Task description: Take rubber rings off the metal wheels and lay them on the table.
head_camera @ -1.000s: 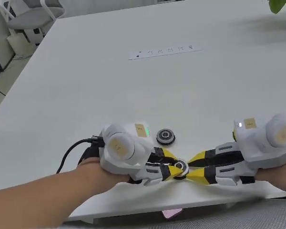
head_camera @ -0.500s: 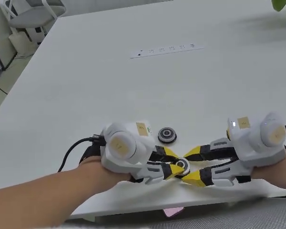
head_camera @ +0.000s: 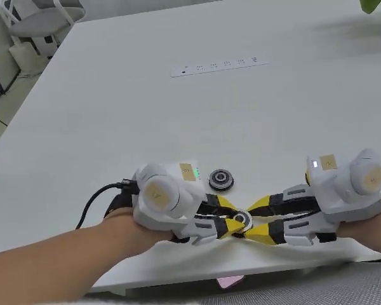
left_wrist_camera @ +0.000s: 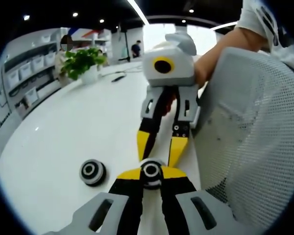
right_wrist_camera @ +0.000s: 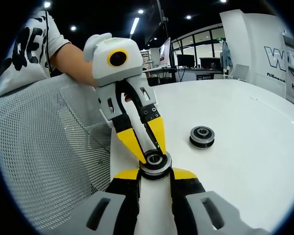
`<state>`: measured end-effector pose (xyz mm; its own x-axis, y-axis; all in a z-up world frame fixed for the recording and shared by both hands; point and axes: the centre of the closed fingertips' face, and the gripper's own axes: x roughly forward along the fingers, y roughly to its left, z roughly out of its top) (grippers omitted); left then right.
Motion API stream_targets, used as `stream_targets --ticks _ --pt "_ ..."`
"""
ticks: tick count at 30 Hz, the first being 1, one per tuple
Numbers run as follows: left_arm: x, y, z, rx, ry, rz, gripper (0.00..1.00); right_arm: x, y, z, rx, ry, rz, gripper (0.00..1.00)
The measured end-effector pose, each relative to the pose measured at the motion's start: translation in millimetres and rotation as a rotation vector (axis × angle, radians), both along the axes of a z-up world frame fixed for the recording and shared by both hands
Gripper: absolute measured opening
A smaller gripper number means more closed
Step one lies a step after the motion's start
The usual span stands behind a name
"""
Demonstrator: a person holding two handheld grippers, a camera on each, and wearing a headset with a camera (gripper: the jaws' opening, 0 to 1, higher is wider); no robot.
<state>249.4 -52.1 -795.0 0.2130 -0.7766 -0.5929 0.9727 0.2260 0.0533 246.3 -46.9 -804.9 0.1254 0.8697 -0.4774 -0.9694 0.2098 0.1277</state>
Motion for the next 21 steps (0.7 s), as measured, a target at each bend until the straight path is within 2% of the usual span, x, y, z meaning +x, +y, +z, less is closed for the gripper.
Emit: stream_targets --ticks 4,5,10,21 --pt "0.3 0.1 -0.3 0.0 0.002 0.001 0.13 0.1 -1.6 -0.8 -0.008 -0.001 -0.002 0.19" --pt "0.5 0.2 -0.4 0.0 0.003 0.001 0.13 0.6 -3.5 -1.9 -0.021 -0.014 0.002 0.18" --pt "2.1 0.5 -1.5 -0.002 0.005 0.003 0.12 1.0 -4.8 -1.5 -0.015 0.002 -0.012 0.15" --pt "4.7 1.0 -3.7 -0.002 0.005 0.006 0.12 1.2 -6.1 -2.6 -0.041 0.0 -0.018 0.1"
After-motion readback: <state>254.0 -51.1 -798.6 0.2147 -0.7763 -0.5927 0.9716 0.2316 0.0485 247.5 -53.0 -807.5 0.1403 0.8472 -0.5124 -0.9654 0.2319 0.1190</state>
